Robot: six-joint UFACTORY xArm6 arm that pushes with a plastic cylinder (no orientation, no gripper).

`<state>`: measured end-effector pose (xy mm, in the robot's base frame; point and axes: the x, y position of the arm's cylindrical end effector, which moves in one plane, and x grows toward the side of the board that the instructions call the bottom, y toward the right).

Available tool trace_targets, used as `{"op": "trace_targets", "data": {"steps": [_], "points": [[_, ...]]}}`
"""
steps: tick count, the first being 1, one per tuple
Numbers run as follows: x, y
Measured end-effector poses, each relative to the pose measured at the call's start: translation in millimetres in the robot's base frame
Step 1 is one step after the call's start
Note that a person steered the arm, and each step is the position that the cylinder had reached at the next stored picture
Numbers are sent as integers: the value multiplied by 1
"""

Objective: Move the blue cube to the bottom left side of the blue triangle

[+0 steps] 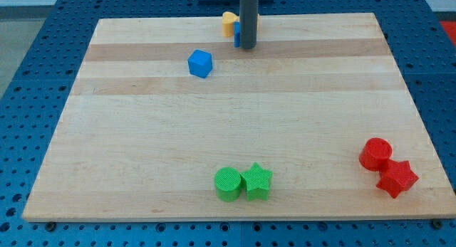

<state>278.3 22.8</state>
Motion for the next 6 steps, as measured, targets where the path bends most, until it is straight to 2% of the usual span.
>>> {"op": "trace_targets", "data": {"steps": [1,2,3,4,5,6], "points": [[33,15],[96,2],[136,-45],[131,-113],[90,-131],[41,-107]]}}
